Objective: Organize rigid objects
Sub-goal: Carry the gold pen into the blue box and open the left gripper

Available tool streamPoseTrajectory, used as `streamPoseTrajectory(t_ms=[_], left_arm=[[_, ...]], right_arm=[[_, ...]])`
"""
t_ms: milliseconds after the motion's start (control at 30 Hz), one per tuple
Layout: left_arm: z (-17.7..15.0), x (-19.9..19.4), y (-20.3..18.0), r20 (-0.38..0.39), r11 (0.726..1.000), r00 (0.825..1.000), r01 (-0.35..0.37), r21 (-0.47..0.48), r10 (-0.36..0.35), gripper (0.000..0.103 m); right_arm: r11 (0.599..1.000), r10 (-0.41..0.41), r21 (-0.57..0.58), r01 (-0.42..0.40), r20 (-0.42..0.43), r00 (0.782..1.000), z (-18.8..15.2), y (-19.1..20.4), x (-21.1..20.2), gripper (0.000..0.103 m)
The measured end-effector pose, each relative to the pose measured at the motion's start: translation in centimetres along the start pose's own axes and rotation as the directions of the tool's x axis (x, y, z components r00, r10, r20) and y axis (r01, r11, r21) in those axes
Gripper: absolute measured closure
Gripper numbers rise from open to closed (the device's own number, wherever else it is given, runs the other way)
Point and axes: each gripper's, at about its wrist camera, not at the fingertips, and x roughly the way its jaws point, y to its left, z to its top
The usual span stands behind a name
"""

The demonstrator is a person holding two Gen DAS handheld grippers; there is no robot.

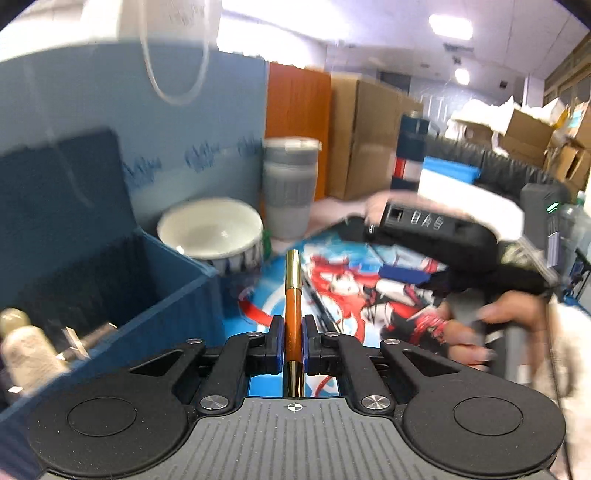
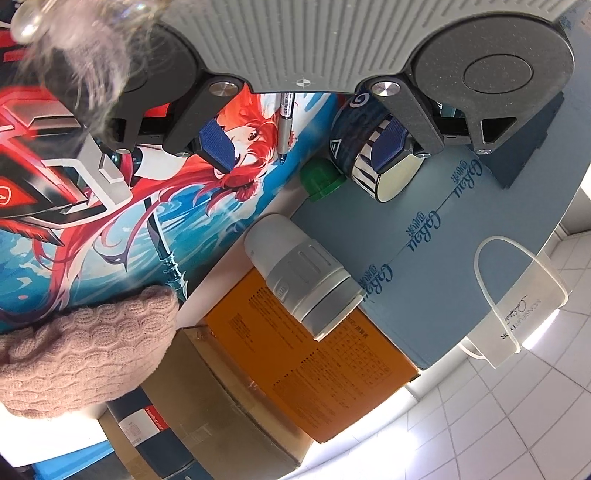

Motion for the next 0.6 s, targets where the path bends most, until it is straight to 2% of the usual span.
streamPoseTrajectory(t_ms=[100,167,233,300,400,467,600], left_arm=[[0.5,-3.4,0.6,0.104,0.996,0.991,-0.088,0.020,0.085,0.095],[0.9,-5.5,1.3,0.183,0.982,0.969,-0.180,0.053,0.168,0.095],[1.3,-6.9,2.4,0.219,0.966,0.948,-0.251,0.067,0.231,0.095],[1.6,-7.9,4.0,0.222,0.959,0.943,-0.271,0.080,0.248,0.095],[1.4,-8.2,5.9,0.201,0.930,0.938,-0.318,0.185,0.281,0.095],[1.1,-7.9,7.4,0.174,0.908,0.948,-0.308,0.285,0.267,0.095],[0.5,-6.8,10.5,0.057,0.908,0.966,-0.256,0.331,0.252,0.095]], right_arm=[[1.000,-0.008,0.004,0.008,0.000,1.000,-0.1,-0.2,0.0,0.022],[1.000,-0.013,0.005,0.013,0.001,1.000,-0.1,-0.2,-0.1,0.022],[1.000,-0.017,0.004,0.017,0.001,1.000,-0.2,-0.2,-0.1,0.022],[1.000,-0.020,0.003,0.020,-0.002,1.000,-0.2,-0.3,-0.1,0.022],[1.000,-0.022,0.001,0.022,-0.005,1.000,-0.3,-0.3,-0.1,0.022],[1.000,-0.018,-0.001,0.018,-0.009,1.000,-0.4,-0.2,0.0,0.022],[1.000,-0.009,-0.009,0.009,-0.016,1.000,-0.5,-0.1,0.1,0.022]])
